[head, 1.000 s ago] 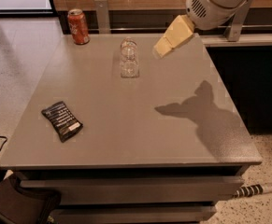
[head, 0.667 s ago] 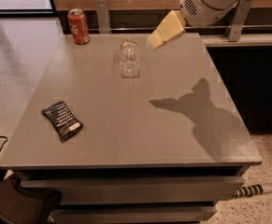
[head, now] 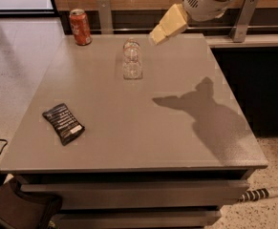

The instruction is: Place water bottle upright

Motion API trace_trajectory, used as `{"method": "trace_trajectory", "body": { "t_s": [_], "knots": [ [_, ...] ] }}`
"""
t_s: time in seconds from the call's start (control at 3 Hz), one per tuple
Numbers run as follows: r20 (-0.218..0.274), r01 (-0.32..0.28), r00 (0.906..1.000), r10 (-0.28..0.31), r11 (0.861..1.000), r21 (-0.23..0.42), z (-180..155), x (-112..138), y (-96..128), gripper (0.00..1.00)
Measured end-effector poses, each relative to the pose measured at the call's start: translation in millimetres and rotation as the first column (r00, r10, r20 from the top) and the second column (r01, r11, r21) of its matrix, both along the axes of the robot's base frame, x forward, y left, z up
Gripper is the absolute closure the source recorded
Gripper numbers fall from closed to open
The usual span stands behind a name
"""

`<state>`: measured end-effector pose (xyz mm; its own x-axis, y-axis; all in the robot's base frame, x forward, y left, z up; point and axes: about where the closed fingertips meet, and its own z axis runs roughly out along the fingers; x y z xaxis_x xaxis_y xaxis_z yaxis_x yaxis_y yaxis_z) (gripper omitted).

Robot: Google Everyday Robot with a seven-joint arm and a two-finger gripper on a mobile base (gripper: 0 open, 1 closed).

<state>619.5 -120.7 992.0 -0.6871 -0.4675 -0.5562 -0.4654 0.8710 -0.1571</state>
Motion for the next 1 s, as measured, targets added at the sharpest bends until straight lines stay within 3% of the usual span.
{"method": "trace_trajectory", "body": {
  "t_s": [0.33, 0.67, 1.0],
  "knots": [
    [-0.155, 0.114, 0.9803, -0.122, 0.991, -0.064, -30.1, 56.6, 0.7, 0.00],
    [-0.228, 0.176, 0.9547, -0.190, 0.981, -0.081, -45.4, 81.2, 3.3, 0.00],
    [-0.263, 0.203, 0.9398, -0.218, 0.976, -0.084, -56.8, 92.2, 16.4, 0.00]
  ]
}}
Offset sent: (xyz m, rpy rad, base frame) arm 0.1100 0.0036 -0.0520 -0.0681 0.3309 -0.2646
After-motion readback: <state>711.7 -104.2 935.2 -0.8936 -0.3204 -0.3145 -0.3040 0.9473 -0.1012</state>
